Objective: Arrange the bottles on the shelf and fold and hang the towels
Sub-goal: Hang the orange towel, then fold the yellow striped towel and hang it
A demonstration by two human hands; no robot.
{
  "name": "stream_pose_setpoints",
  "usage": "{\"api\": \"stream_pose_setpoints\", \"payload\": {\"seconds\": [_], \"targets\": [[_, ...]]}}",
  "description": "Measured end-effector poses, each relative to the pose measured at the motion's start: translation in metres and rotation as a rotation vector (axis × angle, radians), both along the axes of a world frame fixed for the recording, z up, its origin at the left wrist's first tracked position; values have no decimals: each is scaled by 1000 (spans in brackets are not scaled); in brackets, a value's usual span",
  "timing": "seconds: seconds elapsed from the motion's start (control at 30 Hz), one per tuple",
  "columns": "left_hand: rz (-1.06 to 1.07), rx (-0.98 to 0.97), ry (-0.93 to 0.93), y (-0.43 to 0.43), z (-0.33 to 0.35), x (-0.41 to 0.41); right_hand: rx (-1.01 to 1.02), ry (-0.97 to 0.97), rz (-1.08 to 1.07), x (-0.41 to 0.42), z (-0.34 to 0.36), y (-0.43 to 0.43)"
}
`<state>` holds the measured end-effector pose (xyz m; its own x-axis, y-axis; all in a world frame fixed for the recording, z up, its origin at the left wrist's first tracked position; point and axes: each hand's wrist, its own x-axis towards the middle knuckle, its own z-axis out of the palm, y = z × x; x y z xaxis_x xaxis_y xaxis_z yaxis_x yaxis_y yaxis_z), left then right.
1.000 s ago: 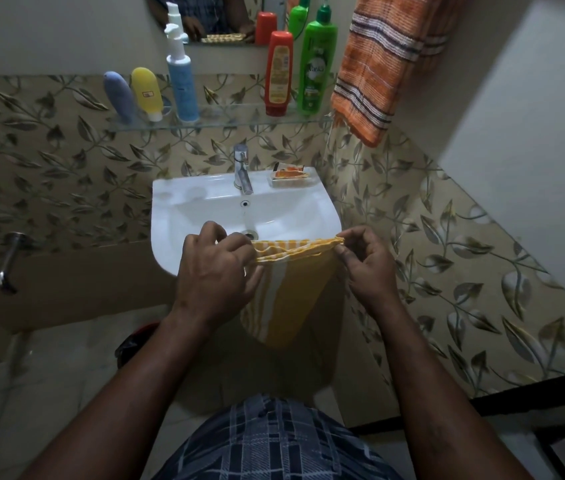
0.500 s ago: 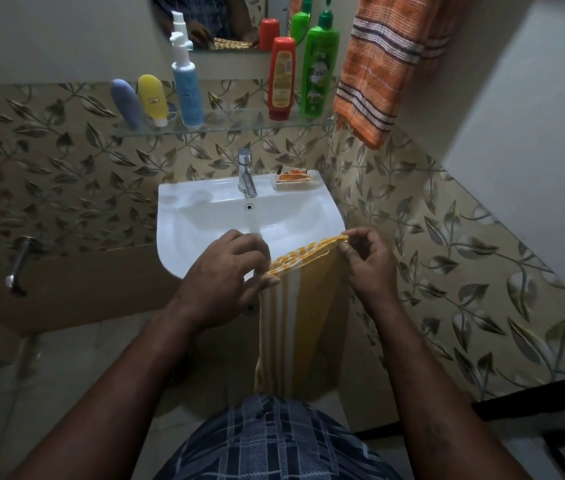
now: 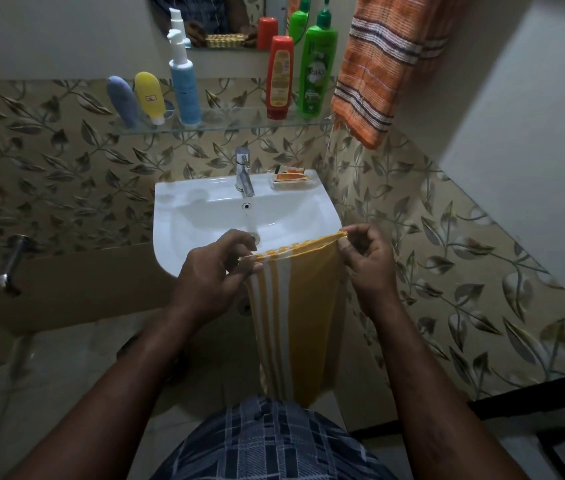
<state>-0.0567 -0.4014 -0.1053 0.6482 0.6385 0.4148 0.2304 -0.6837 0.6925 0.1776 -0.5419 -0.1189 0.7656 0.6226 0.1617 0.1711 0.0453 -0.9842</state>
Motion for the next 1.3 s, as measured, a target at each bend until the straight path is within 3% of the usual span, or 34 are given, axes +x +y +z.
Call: {"api": "stream_pose_setpoints", "payload": {"seconds": [0.17, 0.6, 1.13, 1.3], "targets": [[-65, 227, -17, -1, 10, 1, 31, -27, -11, 0, 12, 0], [-159, 482, 52, 1, 39, 10, 89, -111, -50, 3, 49, -4], [-110, 268, 75, 4, 33, 19, 133, -258, 60, 3, 47, -10], [21, -3, 26, 2, 29, 23, 37, -428, 67, 13, 41, -14]]}}
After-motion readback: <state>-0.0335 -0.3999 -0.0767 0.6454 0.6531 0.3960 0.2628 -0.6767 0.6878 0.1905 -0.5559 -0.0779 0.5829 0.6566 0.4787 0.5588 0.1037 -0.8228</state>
